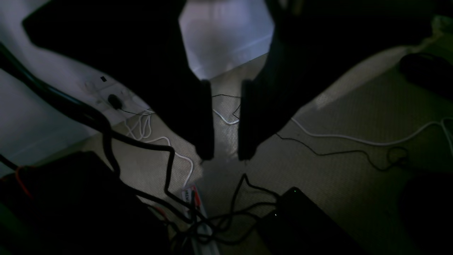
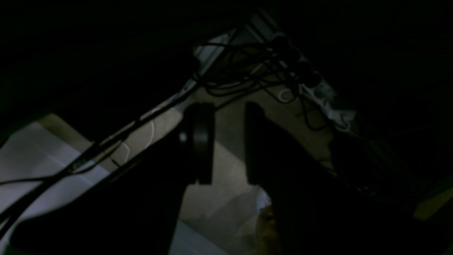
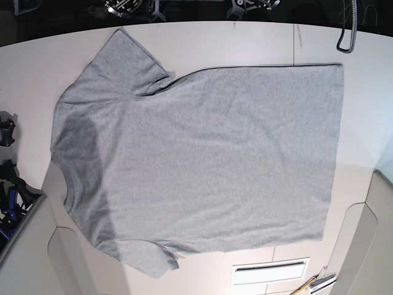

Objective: Fold the T-shirt properly
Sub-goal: 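Move both grippers down toward the shirt's shoulder corners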

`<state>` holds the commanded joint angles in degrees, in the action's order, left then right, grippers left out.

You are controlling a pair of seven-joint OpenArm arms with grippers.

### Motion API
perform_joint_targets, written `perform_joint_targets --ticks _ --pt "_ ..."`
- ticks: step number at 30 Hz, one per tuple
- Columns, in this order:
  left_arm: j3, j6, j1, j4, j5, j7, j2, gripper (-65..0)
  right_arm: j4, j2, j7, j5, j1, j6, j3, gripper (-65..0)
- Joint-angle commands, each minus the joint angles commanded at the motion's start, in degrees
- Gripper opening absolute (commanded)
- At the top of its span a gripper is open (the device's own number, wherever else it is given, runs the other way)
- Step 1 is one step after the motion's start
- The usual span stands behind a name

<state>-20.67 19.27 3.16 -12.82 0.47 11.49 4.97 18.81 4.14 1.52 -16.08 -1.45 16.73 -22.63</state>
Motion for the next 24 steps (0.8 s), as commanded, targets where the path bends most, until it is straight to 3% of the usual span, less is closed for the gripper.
perform_joint_targets --ticks 4,13,22,23,24 --pt "0.0 4.17 1.64 -2.93 -0.07 -1.84 2.64 -48.6 0.0 0.66 0.02 0.0 -0.02 0.11 0.0 -49.8" --pt "0.0 4.15 9.88 -10.12 -3.74 -3.45 7.8 -48.7 1.38 4.66 0.02 1.14 -2.45 0.63 0.0 -49.8" --pt "2.97 4.17 18.88 -20.28 -9.25 -3.96 9.86 -48.7 13.94 10.21 0.07 3.06 -11.5 0.63 0.0 -49.8" --pt "4.59 4.94 19.87 -21.46 -10.43 -3.96 10.43 -48.7 15.72 11.02 0.07 4.59 -12.66 0.63 0.0 -49.8" --pt "6.4 7.52 20.96 -22.84 -11.43 -3.96 10.82 -48.7 17.62 11.82 0.44 6.03 -13.9 0.66 0.0 -49.8"
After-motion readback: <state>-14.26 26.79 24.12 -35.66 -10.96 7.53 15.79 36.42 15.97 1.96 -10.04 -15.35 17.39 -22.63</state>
